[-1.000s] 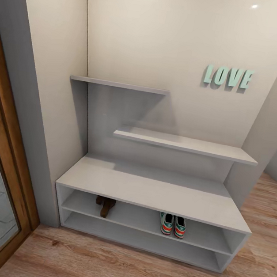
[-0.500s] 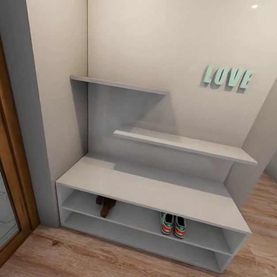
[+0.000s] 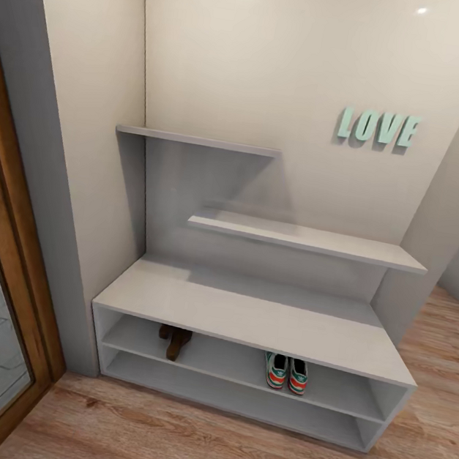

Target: Pick up the two gym shoes and the two sandals from the corridor floor and place them onto the hallstand (shoe rack) in the corridor, making sure they are on the rack and not on the floor. Arrange them so the two gym shoes are next to each other and the two sandals are next to each other.

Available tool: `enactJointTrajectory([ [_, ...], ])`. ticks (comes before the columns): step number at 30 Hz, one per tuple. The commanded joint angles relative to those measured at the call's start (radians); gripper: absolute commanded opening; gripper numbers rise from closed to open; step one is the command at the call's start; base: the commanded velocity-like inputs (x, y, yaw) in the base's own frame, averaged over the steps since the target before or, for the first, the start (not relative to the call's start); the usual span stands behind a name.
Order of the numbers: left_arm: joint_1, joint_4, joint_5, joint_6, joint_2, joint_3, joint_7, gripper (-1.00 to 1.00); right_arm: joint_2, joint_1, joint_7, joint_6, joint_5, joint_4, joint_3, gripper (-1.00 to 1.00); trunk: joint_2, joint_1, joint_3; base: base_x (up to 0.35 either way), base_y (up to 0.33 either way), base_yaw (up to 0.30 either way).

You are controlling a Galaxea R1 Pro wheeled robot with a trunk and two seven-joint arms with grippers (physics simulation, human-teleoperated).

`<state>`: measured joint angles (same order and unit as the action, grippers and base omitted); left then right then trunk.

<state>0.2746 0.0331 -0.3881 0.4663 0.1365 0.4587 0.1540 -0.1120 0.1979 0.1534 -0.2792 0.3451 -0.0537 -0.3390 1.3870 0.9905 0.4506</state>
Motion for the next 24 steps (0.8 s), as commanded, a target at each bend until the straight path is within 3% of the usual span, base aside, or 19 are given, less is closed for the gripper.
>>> enactJointTrajectory([
  [1, 0.0, 0.0, 0.0, 0.0, 0.0, 0.0, 0.0, 1.0, 0.0, 0.0, 0.0, 0.0, 0.0, 0.0, 0.0, 1.0, 0.0, 0.0, 0.0, 0.0, 0.0, 0.0],
  [24, 0.0, 0.0, 0.0, 0.0, 0.0, 0.0, 0.0, 1.0, 0.0, 0.0, 0.0, 0.0, 0.0, 0.0, 0.0, 1.0, 0.0, 0.0, 0.0, 0.0, 0.0, 0.0],
])
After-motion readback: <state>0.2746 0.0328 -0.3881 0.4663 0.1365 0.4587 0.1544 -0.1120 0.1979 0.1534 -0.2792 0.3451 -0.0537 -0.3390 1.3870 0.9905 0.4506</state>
